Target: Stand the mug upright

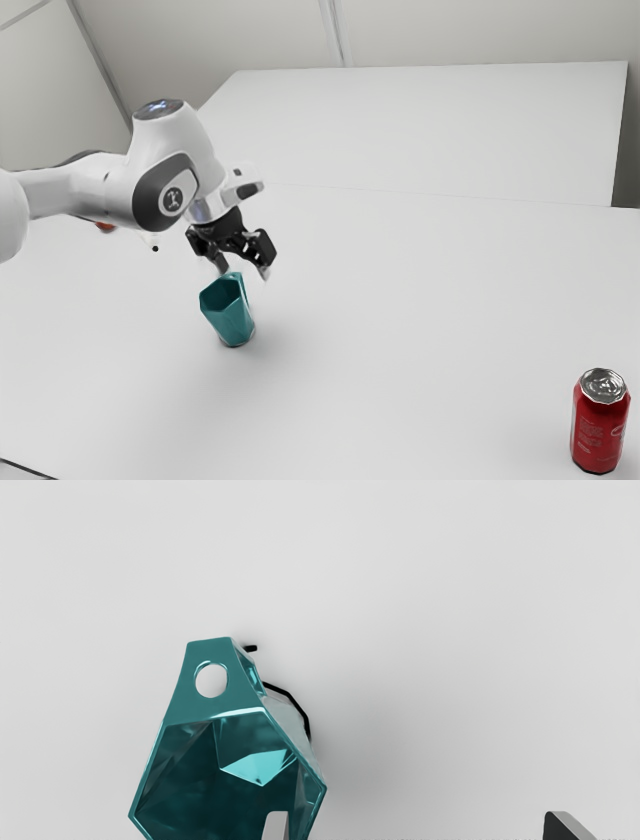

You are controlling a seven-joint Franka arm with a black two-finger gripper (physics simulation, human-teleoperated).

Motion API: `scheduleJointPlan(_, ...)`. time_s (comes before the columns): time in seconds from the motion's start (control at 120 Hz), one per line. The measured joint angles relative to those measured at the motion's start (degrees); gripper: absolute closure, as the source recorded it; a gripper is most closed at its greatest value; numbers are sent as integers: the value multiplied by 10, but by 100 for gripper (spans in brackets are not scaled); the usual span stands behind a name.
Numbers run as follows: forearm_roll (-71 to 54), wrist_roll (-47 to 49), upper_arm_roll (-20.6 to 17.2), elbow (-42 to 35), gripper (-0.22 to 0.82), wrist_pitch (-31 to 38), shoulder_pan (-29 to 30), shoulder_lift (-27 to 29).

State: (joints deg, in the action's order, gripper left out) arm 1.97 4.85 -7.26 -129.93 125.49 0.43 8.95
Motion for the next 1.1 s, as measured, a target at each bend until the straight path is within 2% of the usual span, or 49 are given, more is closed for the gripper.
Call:
scheduleJointPlan(0.533,-1,0,-3,224,2,-235,6,-50)
scheduleJointPlan(1.1,-7,-1,2,354,2,-298,7,-87)
